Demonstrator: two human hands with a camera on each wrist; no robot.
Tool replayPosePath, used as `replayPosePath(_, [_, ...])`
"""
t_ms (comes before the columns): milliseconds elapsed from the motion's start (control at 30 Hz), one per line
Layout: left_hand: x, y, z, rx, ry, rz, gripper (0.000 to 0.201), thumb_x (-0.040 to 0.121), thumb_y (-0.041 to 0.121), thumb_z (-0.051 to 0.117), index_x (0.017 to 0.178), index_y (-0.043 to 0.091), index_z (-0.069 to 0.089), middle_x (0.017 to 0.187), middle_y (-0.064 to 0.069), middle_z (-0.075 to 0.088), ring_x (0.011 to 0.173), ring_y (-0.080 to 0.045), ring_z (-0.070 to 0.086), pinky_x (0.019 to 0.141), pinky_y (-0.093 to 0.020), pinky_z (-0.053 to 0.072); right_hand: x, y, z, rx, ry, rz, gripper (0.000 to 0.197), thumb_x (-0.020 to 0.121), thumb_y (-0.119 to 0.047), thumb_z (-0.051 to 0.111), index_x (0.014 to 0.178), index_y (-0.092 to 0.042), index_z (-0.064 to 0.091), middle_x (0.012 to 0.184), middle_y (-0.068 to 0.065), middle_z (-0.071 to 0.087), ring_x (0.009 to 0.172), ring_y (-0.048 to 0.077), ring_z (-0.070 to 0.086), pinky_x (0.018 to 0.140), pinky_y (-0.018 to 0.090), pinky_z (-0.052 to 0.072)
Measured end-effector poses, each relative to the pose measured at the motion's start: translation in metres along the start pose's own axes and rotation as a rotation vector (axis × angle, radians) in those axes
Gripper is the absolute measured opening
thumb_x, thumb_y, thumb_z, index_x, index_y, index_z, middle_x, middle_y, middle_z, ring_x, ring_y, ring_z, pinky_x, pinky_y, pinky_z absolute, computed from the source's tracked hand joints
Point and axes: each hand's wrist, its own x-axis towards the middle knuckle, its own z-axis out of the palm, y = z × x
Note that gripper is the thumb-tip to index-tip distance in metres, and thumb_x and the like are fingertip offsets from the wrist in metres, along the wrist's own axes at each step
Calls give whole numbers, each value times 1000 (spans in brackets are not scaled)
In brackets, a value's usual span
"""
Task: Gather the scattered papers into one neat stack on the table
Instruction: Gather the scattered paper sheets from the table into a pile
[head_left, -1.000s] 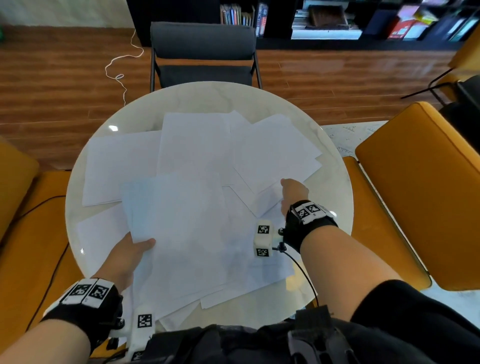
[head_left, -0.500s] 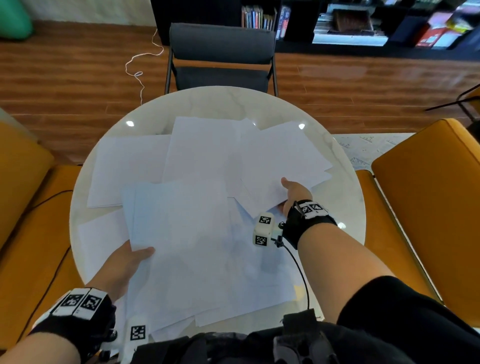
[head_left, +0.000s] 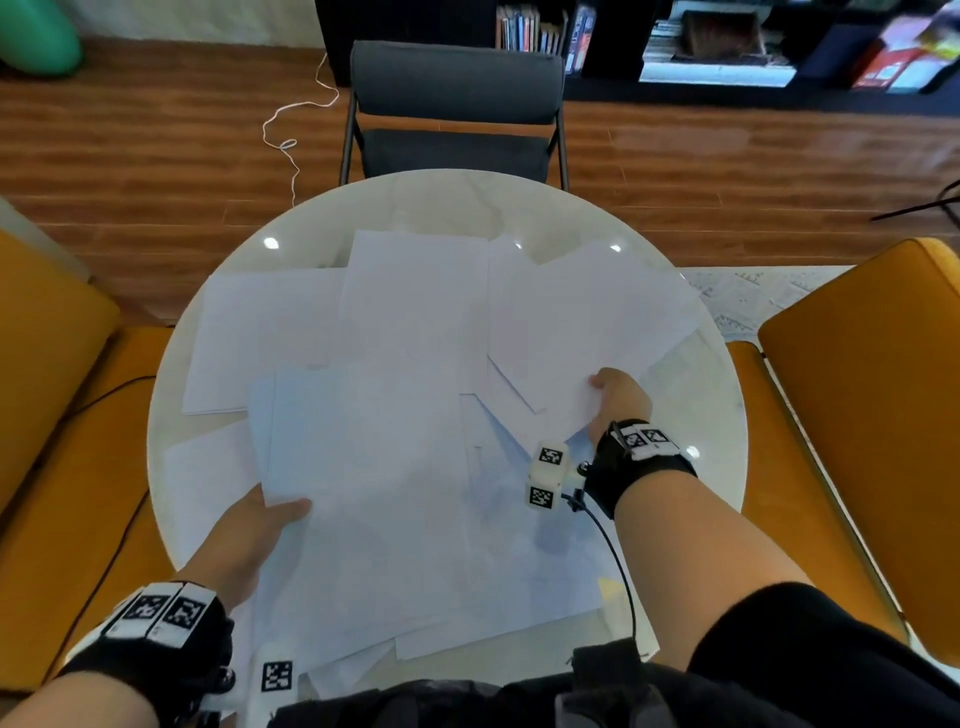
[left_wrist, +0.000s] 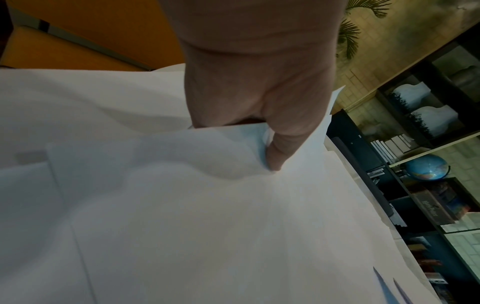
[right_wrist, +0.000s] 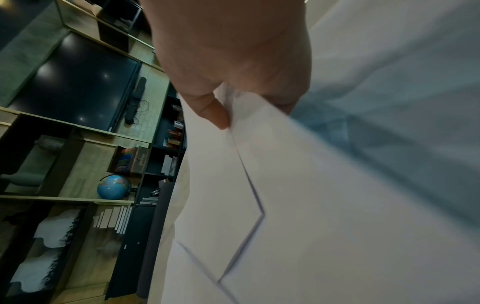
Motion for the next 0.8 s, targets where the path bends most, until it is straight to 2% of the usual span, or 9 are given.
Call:
replayPosePath(100, [1,1,0,3,-4,-12,38,91,4,63,129,9,57,116,-20,67,103,-39,63,83,-44,50,0,2,-19,18,118,92,30,82,-25,61,108,-9,59,90,6,56,68,24,50,80,30,42])
replayPosePath(200, [1,3,0,6,0,-14,38,92,3,61,130,6,56,114,-21,66,98,-37,61,78,-42,48,5,6,-24,62,185,64,73,65,-46,76,125,-8,57,114,8,64,99,30,62,94,39,49])
replayPosePath(267, [1,3,0,5,10,-17,39,92,3,62,131,5,55,116,-22,65,96,-36,61,80,-43,47,3,5,-25,-23,194,40,82,76,-46,73,140,-7,41,135,12,54,118,30,57,102,37,45])
replayPosePath(333, [-1,4,2,6,23,-18,40,92,3,62,131,5,55,118,-21,64,99,-36,60,85,-45,46,1,0,-28,51,214,6,75,86,-35,67,145,-6,32,146,10,44,129,27,48,102,29,40])
replayPosePath(400, [-2,3,2,-5,29,-25,42,92,3,62,133,5,54,122,-22,63,106,-38,59,92,-47,45,5,0,-33,100,171,-70,59,88,-24,66,139,-6,43,140,9,51,123,24,52,91,22,40])
replayPosePath(533, [-6,6,6,-40,10,-25,43,94,2,60,136,5,51,120,-19,61,102,-34,57,93,-45,43,-4,2,-46,330,51,-133,40,86,-20,65,122,-8,55,128,12,58,95,21,59,85,29,48])
replayPosePath(667, [-17,14,16,-81,-50,-28,32,96,-1,55,126,11,52,102,-10,64,88,-26,59,78,-38,45,-18,-5,-45,534,-177,-146,8,82,-10,67,88,-11,62,98,9,67,90,25,65,88,40,54])
replayPosePath(733, [-18,15,19,-100,-58,-45,32,96,0,55,126,9,53,100,-11,65,87,-27,61,73,-36,47,-29,-4,-35,572,-300,-168,9,77,2,67,85,-3,67,88,14,71,83,31,68,83,44,56])
replayPosePath(800, [-15,15,20,-148,-57,-66,37,97,5,57,133,4,53,109,-16,67,92,-29,63,83,-41,50,-44,1,-23,412,-407,-155,19,74,5,67,92,2,67,93,18,70,85,35,68,85,49,55])
